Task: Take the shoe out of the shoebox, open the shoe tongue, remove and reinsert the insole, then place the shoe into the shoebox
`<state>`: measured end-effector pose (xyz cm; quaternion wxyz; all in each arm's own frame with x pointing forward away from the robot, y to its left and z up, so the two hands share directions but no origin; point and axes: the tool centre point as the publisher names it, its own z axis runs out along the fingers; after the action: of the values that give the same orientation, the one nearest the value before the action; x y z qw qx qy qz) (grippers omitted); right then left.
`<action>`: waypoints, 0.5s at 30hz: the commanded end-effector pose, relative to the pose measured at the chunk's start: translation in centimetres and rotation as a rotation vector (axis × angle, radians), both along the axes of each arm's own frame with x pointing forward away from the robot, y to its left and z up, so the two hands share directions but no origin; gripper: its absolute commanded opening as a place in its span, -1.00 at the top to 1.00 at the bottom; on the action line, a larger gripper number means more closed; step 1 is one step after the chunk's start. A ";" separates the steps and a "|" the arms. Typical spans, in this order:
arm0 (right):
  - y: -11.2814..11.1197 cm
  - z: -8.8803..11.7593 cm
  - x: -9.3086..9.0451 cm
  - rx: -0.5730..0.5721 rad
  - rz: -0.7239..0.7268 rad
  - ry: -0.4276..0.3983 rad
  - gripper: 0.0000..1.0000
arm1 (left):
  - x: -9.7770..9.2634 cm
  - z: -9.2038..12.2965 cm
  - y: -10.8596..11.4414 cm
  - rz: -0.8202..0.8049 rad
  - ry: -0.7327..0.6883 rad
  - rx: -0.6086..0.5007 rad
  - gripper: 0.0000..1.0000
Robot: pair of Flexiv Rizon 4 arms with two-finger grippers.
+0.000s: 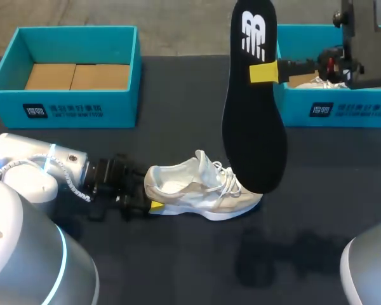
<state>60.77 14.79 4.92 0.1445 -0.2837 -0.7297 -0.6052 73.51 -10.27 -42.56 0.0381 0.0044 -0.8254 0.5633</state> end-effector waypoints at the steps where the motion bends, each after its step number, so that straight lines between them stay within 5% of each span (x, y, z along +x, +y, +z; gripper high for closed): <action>1: 0.3 0.1 0.3 -0.003 0.003 0.002 1.00 | -0.1 -0.2 0.0 0.000 0.000 0.001 1.00; 14: 0.3 0.1 0.3 -0.003 0.003 0.002 1.00 | -0.1 -0.2 0.1 -0.003 0.000 0.006 1.00; 15: 0.3 0.1 0.3 -0.003 0.003 0.002 1.00 | -0.1 0.0 0.2 -0.013 -0.003 0.009 0.75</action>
<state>60.76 14.78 4.89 0.1444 -0.2834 -0.7295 -0.6055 73.48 -10.26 -42.58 0.0374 0.0021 -0.8262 0.5622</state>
